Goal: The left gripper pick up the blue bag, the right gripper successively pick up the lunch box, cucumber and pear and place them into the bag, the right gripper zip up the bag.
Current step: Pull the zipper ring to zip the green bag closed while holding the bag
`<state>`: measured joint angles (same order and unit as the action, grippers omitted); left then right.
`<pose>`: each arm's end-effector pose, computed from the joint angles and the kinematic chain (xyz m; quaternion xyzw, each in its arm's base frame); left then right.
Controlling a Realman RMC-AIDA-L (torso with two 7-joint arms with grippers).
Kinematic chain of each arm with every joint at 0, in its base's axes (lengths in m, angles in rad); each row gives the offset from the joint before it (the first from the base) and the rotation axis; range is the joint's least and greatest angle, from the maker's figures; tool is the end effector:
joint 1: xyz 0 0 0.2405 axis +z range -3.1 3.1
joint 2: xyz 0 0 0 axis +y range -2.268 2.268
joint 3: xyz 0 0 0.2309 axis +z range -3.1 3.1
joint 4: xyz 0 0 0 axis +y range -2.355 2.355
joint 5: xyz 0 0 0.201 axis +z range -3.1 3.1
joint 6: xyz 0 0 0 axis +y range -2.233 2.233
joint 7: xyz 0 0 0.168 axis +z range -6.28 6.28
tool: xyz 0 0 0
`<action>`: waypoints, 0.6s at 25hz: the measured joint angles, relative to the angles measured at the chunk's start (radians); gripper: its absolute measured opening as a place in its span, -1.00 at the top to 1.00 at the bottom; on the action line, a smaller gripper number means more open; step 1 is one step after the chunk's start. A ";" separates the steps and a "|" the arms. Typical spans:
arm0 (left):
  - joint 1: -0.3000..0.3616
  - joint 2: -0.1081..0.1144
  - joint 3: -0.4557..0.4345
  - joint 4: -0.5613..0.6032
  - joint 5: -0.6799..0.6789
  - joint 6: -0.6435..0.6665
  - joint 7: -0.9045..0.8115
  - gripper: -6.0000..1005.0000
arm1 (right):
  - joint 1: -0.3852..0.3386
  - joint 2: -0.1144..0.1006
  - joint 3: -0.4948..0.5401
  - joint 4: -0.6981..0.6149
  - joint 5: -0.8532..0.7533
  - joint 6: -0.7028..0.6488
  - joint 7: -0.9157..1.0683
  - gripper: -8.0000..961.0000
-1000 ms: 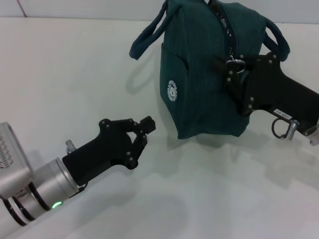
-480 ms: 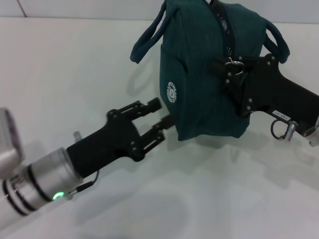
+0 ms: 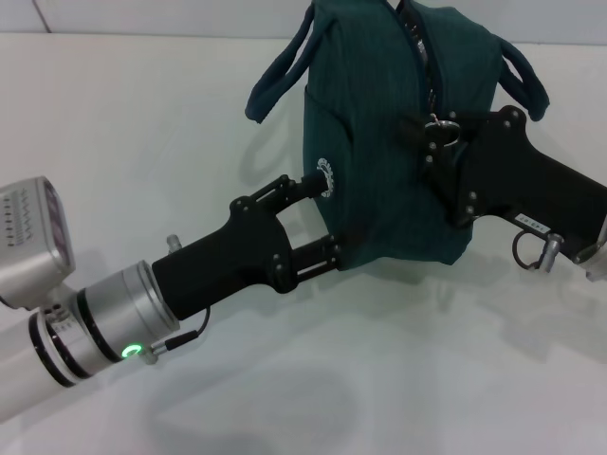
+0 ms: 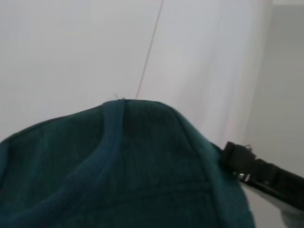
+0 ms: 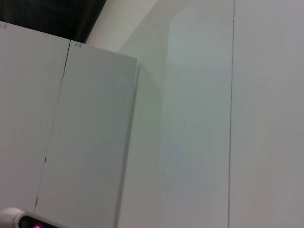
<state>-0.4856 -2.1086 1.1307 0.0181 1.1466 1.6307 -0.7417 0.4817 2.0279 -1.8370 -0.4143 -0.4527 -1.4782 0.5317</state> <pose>-0.2098 0.2585 -0.0672 -0.8492 -0.2004 -0.4541 0.1805 0.1507 0.3019 -0.0386 -0.8534 -0.0213 0.4638 0.2368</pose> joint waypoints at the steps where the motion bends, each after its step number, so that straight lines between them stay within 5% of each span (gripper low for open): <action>1: -0.001 0.000 0.000 0.000 -0.006 -0.010 0.003 -0.51 | 0.000 0.000 0.000 0.000 0.000 0.000 0.000 0.91; 11: -0.011 0.001 -0.003 -0.007 -0.055 -0.058 0.007 -0.57 | 0.000 0.000 -0.001 0.003 0.000 -0.001 -0.001 0.91; 15: -0.011 0.001 0.001 -0.003 -0.055 -0.059 0.040 -0.41 | -0.003 0.000 -0.001 0.003 0.000 -0.003 -0.001 0.91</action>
<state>-0.4969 -2.1076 1.1319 0.0155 1.0911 1.5721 -0.7016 0.4791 2.0279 -1.8380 -0.4110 -0.4528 -1.4808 0.5307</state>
